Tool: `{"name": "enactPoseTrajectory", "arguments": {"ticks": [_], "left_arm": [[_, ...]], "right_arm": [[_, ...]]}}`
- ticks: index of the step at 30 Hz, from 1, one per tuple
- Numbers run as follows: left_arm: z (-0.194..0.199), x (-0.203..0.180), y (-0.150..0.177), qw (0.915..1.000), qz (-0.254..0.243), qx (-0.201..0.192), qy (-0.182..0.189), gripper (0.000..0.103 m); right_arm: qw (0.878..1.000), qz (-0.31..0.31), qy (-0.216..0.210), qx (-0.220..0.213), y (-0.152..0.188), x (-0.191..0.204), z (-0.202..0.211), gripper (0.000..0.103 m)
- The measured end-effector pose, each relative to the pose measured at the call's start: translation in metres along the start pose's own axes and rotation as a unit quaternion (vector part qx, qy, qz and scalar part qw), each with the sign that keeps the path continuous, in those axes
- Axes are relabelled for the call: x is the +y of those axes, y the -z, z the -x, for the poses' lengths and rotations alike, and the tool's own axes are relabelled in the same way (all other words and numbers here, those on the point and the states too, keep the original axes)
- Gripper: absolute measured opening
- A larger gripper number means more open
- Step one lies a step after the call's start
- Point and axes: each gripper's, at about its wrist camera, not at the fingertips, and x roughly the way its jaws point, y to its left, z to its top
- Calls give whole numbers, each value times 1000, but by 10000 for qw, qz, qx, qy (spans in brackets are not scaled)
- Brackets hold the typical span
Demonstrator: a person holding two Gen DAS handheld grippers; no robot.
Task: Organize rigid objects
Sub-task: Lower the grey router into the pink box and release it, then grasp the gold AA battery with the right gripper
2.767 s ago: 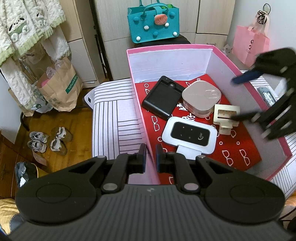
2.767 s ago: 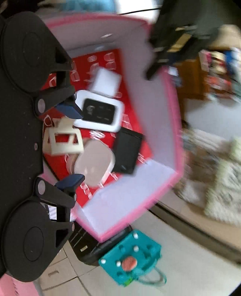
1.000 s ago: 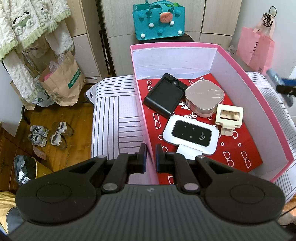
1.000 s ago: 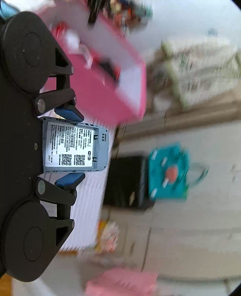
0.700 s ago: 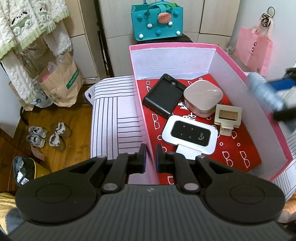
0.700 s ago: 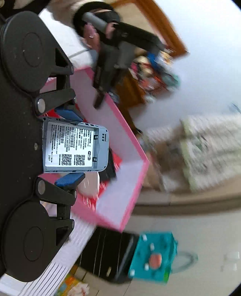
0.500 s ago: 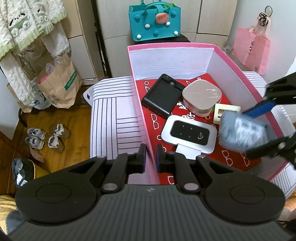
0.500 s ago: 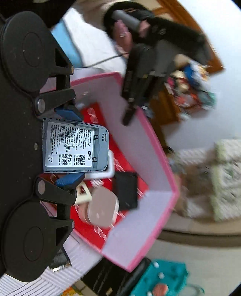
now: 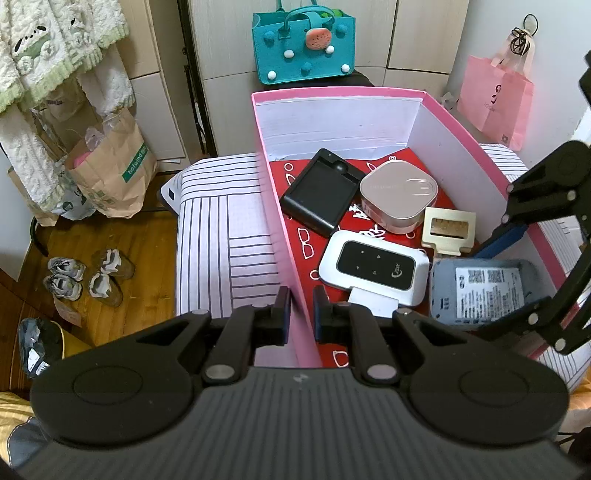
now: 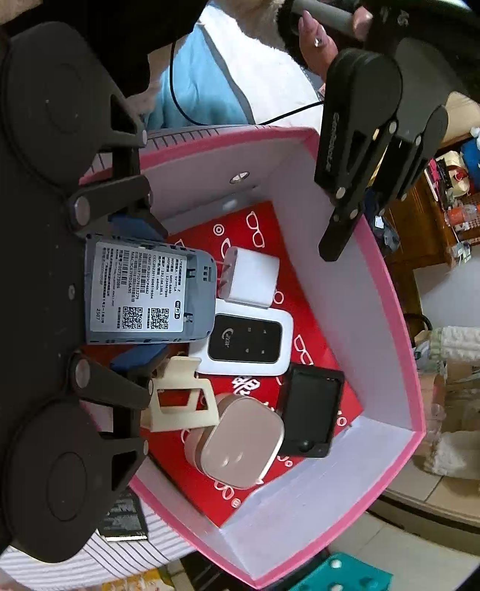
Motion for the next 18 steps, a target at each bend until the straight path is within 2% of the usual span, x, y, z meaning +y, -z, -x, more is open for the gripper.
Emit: {"name": "enactPoseTrajectory", "arguments": {"ticks": [2, 7, 10, 13, 15, 18], "left_arm": [[0, 0, 0, 10000, -9, -1, 5, 11], [1, -1, 1, 10000, -58, -19, 6, 11], [1, -1, 1, 10000, -63, -32, 17, 11], [2, 0, 3, 10000, -61, -58, 35, 11], [3, 0, 3, 10000, -57, -68, 43, 11], [3, 2, 4, 9999, -35, -80, 76, 12]], "right_arm": [[9994, -150, 92, -284, 4, -3, 14, 70], [9916, -629, 300, -1087, 31, -11, 51, 70], [9805, -1042, 578, -1564, 55, -18, 67, 70], [9577, -1498, 1040, -2228, 89, -25, 80, 70], [9469, -1798, 1314, -2321, 110, -33, 79, 70], [9355, -2368, 1378, -2232, 138, -43, 68, 63]]}}
